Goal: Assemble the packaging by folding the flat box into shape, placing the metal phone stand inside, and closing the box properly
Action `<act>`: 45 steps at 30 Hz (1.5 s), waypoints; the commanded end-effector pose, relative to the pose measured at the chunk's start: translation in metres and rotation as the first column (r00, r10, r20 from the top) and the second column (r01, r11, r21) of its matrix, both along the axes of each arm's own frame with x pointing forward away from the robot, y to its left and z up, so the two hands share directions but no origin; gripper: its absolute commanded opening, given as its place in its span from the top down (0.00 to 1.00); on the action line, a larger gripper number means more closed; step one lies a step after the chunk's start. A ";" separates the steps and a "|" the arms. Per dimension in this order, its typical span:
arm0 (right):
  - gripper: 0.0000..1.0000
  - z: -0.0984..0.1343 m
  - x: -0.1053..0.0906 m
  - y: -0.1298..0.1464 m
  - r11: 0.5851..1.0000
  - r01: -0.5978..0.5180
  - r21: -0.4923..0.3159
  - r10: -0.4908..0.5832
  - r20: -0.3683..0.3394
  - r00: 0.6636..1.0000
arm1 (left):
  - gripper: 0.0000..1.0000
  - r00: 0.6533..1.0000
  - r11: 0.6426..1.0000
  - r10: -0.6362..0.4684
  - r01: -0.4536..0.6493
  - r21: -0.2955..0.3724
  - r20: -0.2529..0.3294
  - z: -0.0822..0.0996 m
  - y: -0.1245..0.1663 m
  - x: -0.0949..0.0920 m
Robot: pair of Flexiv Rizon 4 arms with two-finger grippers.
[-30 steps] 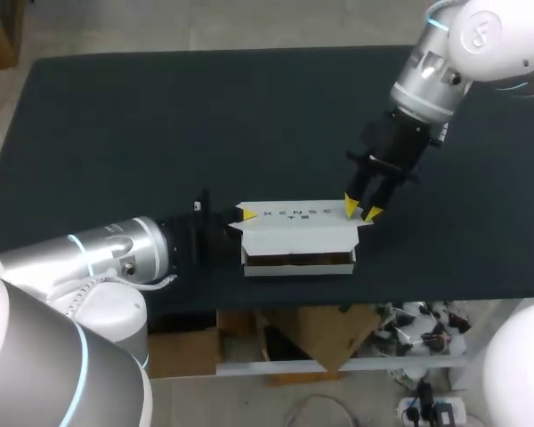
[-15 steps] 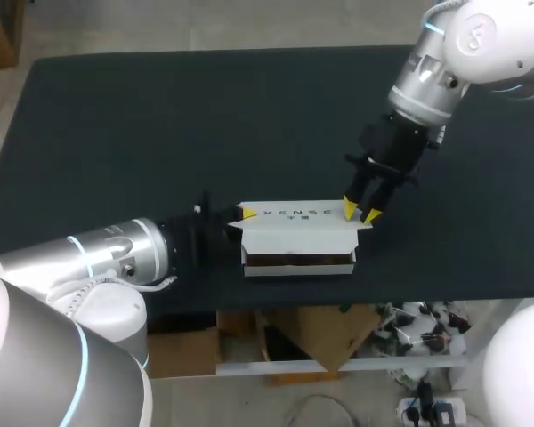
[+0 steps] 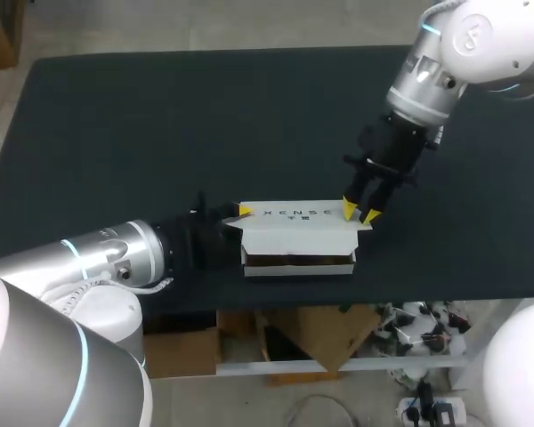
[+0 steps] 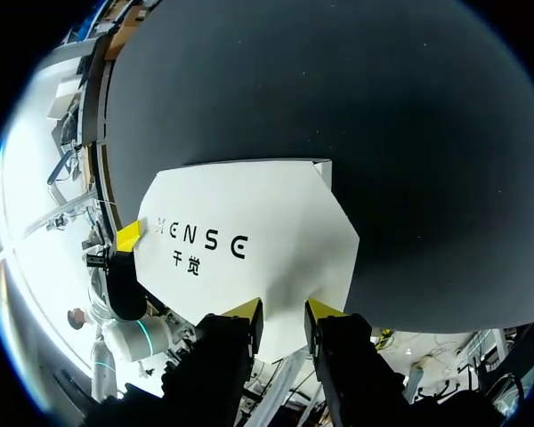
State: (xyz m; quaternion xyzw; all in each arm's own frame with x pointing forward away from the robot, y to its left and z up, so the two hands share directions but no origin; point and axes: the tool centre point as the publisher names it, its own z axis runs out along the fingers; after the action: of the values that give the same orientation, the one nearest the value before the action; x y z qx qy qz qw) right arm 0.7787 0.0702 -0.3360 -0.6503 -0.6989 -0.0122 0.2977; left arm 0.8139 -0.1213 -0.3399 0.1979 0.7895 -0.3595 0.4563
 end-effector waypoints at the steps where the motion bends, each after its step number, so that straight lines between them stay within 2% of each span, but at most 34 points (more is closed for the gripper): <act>1: 0.67 -0.001 0.001 0.001 1.000 -0.004 -0.002 0.004 -0.002 1.000 | 0.69 1.000 1.000 0.010 -0.010 -0.011 0.012 0.000 0.010 -0.009; 5: 0.66 -0.002 0.001 0.002 1.000 -0.007 -0.004 0.007 -0.001 1.000 | 0.67 0.999 0.999 0.036 -0.036 -0.003 0.006 -0.001 0.023 -0.015; 12: 0.65 -0.006 -0.001 0.002 1.000 -0.011 -0.003 0.011 0.002 1.000 | 0.65 0.995 0.994 0.098 -0.097 0.051 -0.027 0.001 0.057 -0.027; 18: 0.65 -0.008 -0.003 0.003 1.000 -0.013 -0.006 0.013 0.005 1.000 | 0.57 0.984 0.986 0.144 -0.133 0.100 -0.107 0.018 0.081 -0.029; 22: 0.65 -0.010 -0.004 0.004 1.000 -0.013 -0.007 0.014 0.010 1.000 | 0.53 0.969 0.974 0.163 -0.129 0.186 -0.185 0.029 0.087 -0.026; 24: 0.65 -0.010 -0.005 0.004 1.000 -0.014 -0.006 0.014 0.011 1.000 | 0.44 0.961 0.963 0.171 -0.117 0.241 -0.216 0.033 0.090 -0.024; 26: 0.65 -0.010 -0.005 0.004 1.000 -0.014 -0.006 0.014 0.012 1.000 | 0.07 0.955 0.951 0.175 -0.101 0.292 -0.241 0.036 0.091 -0.023; 27: 0.65 -0.010 -0.005 0.005 1.000 -0.014 -0.005 0.014 0.013 1.000 | 0.00 0.949 0.941 0.174 -0.081 0.329 -0.264 0.037 0.092 -0.020; 31: 0.64 -0.011 -0.006 0.005 1.000 -0.012 -0.006 0.012 0.016 1.000 | 0.00 0.929 0.914 0.130 0.024 0.406 -0.347 0.043 0.098 -0.017; 36: 0.64 -0.012 -0.008 0.004 1.000 -0.009 -0.008 0.009 0.019 1.000 | 0.00 0.906 0.872 0.133 0.086 0.481 -0.403 0.048 0.104 -0.010; 45: 0.64 -0.013 -0.009 0.004 1.000 -0.006 -0.013 0.007 0.020 1.000 | 0.00 0.860 0.885 0.147 0.107 0.454 -0.489 0.063 0.107 0.014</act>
State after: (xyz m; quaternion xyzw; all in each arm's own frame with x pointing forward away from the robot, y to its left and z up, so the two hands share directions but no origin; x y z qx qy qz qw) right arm 0.7716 0.0737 -0.3477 -0.6486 -0.7041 -0.0125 0.2886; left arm 0.8180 -0.0074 -0.2803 0.1429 0.8769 -0.2404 0.3910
